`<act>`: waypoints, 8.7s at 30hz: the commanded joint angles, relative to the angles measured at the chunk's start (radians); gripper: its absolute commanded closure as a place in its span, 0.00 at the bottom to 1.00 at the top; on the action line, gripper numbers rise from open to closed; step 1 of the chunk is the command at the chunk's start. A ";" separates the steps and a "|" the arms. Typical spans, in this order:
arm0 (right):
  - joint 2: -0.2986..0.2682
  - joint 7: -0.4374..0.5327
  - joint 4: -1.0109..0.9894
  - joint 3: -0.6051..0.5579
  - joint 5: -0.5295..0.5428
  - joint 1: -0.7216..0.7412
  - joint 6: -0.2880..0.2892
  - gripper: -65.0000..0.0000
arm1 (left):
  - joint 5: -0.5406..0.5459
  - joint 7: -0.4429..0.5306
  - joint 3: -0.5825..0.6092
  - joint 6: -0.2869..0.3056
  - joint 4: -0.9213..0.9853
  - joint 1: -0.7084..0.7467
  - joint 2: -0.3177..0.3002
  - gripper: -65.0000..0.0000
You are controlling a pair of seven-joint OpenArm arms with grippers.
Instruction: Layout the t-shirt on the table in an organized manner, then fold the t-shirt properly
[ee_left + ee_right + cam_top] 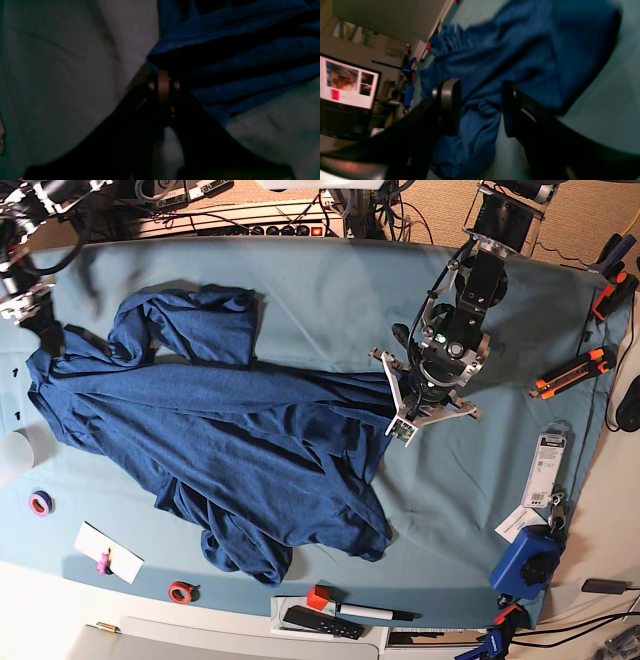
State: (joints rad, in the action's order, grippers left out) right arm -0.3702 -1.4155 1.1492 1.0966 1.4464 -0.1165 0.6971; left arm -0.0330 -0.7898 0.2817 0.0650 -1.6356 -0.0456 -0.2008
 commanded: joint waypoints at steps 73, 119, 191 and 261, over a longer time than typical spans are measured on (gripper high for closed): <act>0.024 0.382 0.016 0.061 -0.672 0.224 -0.168 1.00 | 0.220 0.146 -0.004 0.131 -0.041 -0.346 -0.076 1.00; 0.021 0.376 0.016 0.070 -0.704 0.157 -0.084 0.48 | 0.686 -0.222 -0.006 0.398 0.109 -0.174 -0.320 0.43; 0.079 0.310 0.016 -0.154 -0.550 0.244 0.001 0.49 | 0.117 0.076 0.270 0.058 0.224 -0.274 0.103 0.57; 0.079 0.450 0.016 -0.154 -1.014 0.243 -0.148 0.97 | 0.427 -0.043 0.206 0.225 0.224 -0.409 0.018 0.57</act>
State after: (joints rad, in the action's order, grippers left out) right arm -0.2722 -0.9413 1.1599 0.9405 0.4911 0.1272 0.5755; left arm 0.3954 -0.8524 0.4976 0.2939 -1.3956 -0.4244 -0.1822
